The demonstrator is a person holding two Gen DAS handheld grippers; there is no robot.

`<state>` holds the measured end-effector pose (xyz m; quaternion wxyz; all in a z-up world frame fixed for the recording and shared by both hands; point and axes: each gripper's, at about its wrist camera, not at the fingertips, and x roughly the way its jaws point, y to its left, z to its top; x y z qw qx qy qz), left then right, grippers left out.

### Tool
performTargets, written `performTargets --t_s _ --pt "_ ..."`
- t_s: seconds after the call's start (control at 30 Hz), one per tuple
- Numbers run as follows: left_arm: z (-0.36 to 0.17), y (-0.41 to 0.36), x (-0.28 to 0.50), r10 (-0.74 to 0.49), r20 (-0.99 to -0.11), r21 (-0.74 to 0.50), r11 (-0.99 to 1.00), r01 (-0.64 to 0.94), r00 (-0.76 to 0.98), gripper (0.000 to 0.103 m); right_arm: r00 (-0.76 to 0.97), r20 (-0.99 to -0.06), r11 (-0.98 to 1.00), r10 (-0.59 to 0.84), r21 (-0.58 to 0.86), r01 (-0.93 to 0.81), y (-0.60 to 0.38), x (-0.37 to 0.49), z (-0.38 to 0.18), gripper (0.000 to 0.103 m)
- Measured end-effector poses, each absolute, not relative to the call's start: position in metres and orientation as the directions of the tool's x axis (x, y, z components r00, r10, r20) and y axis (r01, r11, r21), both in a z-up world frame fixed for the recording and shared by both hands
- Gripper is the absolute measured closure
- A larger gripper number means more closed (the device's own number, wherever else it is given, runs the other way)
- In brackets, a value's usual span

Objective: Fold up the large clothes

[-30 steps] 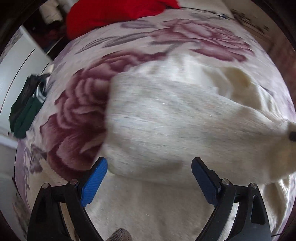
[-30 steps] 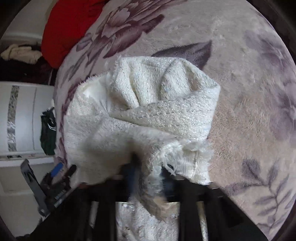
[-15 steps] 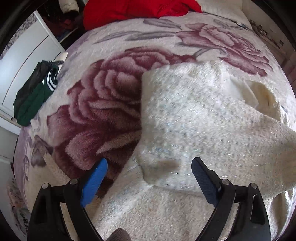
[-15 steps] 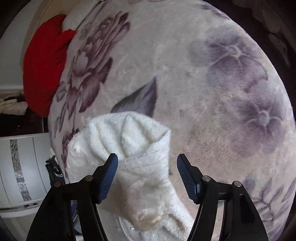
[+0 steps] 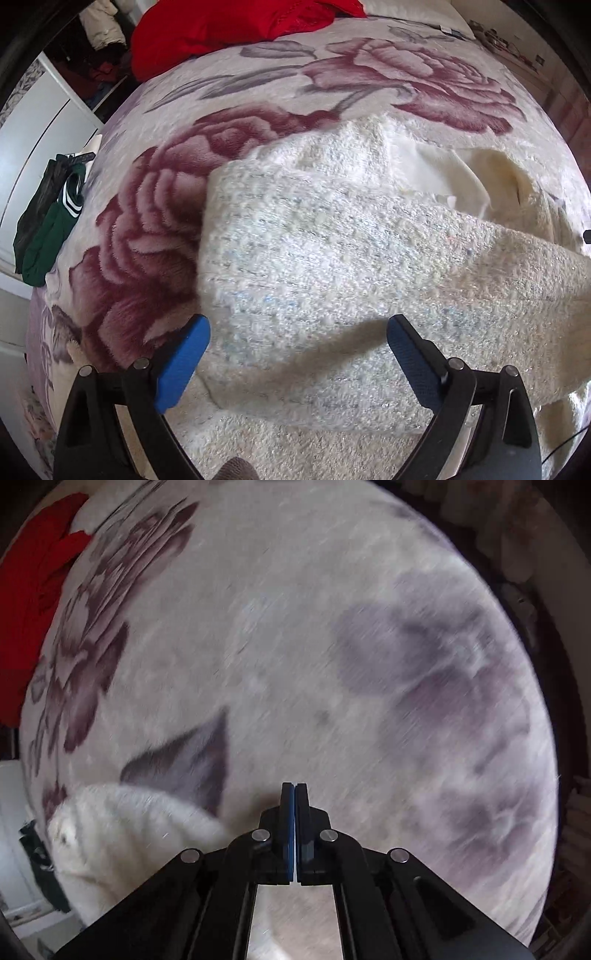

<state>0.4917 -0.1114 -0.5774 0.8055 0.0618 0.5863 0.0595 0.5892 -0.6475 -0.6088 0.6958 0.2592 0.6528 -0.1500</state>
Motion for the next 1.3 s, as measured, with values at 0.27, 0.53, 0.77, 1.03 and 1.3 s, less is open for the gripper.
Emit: performTargets --t_s 0.27,0.53,0.77,1.03,1.3 --pt "-0.566 -0.123 0.485 0.199 -0.925 0.203 0.979 -0.021 0.325 0.005 0.021 -0.838 0.732 0.546 0.489 0.474 -0.622 0.571 -0.594 0.022" --pt "-0.564 -0.16 0.49 0.224 -0.903 0.25 0.968 0.026 0.368 0.005 -0.177 -0.83 0.734 0.529 0.342 0.587 -0.568 0.553 -0.657 0.091" --pt "-0.57 -0.164 0.494 0.21 -0.91 0.243 0.969 0.05 0.357 0.005 -0.019 -0.98 0.858 0.199 0.165 0.487 -0.592 0.563 -0.624 0.103" --pt "-0.557 -0.147 0.481 0.231 -0.898 0.253 0.968 0.008 0.374 0.005 0.053 -0.926 0.838 0.374 0.362 0.409 -0.587 0.545 -0.558 0.074" --pt "-0.564 -0.127 0.497 0.271 -0.896 0.257 0.962 -0.087 0.35 0.005 -0.071 -0.926 0.928 0.371 0.368 0.054 -0.428 0.626 -0.533 0.036"
